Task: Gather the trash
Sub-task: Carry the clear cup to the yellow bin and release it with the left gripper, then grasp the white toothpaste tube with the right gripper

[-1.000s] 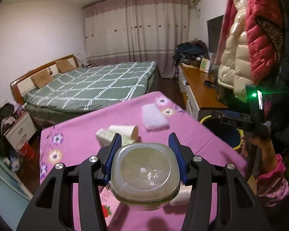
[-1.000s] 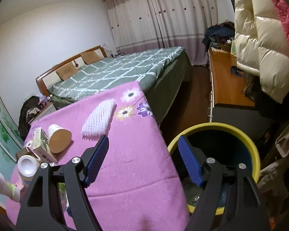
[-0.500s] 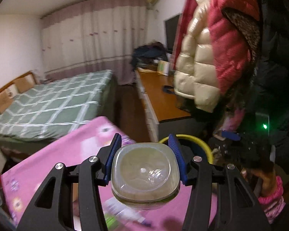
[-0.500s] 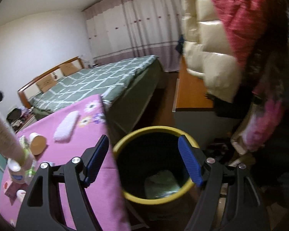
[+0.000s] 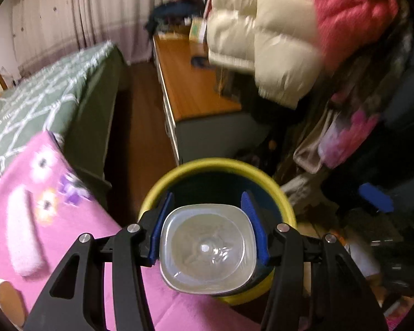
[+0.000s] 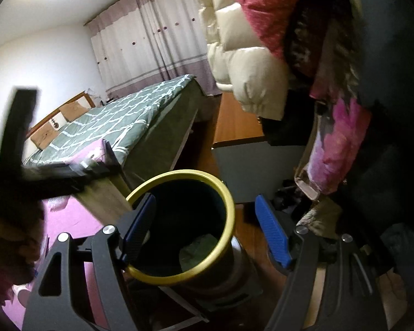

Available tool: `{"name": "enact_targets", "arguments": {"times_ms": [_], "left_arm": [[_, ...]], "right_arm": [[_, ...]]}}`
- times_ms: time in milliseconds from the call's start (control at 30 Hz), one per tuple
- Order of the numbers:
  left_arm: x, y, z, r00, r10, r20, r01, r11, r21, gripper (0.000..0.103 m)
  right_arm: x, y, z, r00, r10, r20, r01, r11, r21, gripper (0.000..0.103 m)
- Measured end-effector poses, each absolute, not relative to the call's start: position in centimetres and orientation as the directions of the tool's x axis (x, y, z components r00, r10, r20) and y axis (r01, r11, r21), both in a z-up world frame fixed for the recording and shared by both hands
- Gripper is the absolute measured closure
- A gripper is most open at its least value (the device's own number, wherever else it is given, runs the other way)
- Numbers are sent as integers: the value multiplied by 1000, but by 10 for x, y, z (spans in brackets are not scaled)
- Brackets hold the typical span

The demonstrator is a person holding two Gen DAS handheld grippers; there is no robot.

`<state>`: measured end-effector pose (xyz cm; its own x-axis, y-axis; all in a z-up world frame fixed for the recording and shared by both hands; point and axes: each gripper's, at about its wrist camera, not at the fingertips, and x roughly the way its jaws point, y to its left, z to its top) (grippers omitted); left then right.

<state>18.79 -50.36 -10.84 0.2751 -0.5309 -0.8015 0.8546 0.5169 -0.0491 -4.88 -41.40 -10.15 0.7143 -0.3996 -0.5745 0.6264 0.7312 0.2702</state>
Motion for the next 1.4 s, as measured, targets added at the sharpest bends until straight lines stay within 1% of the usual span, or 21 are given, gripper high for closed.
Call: {"name": "enact_targets", "arguments": {"times_ms": [67,133,167,200,333,400,467,500,533,600,700,833,1033,1200,1333,1400], "left_arm": [[190,-511,-125,267,-499,-824,851,523,-40,52],[190,-514,-133,283,-480,-830,847,531,-18,37],[190,-514,-134,298,-482,-824,843,538,-10,24],[189,-512,-132,308,-487,-817,839,544,-8,19],[187,-498,-113,303,-519,-799,830,555,-45,19],[186,-475,-92,306,-551,-777,817,571,-83,19],[183,-445,-68,342,-570,-747,794,600,-95,17],[180,-422,-54,376,-583,-721,774,625,-101,12],[177,-400,-43,411,-588,-697,754,648,-102,11],[169,-352,-23,495,-577,-650,704,705,-90,9],[160,-275,-5,616,-515,-596,604,795,-62,7],[141,-177,4,769,-347,-537,413,911,2,5],[113,-66,1,845,-168,-508,183,983,-20,5],[100,-13,-13,847,-113,-520,103,994,-48,5],[96,2,-26,838,-117,-534,91,993,-75,5],[96,3,-32,833,-130,-538,98,991,-89,5]], "right_arm": [[-52,-417,-104,705,-408,-580,638,722,267,32],[-54,-419,-105,697,-413,-586,646,717,263,32],[-55,-420,-105,693,-416,-588,650,714,261,32],[-56,-420,-105,690,-418,-591,652,713,258,32],[-55,-413,-104,691,-413,-593,647,719,253,32],[-51,-406,-103,700,-401,-591,633,731,255,32],[-44,-398,-103,710,-382,-592,613,749,251,32],[-39,-392,-103,715,-368,-595,599,762,248,31],[-35,-387,-103,719,-357,-596,588,771,246,31],[-24,-375,-104,728,-330,-601,558,794,242,31],[-1,-347,-104,747,-268,-608,488,842,229,31],[26,-311,-104,762,-190,-619,398,892,216,31],[61,-244,-102,770,-68,-635,246,949,197,31],[78,-187,-102,752,56,-656,92,978,189,32],[86,-161,-112,714,97,-693,35,984,174,45],[92,-154,-117,698,95,-710,32,986,164,50]]}}
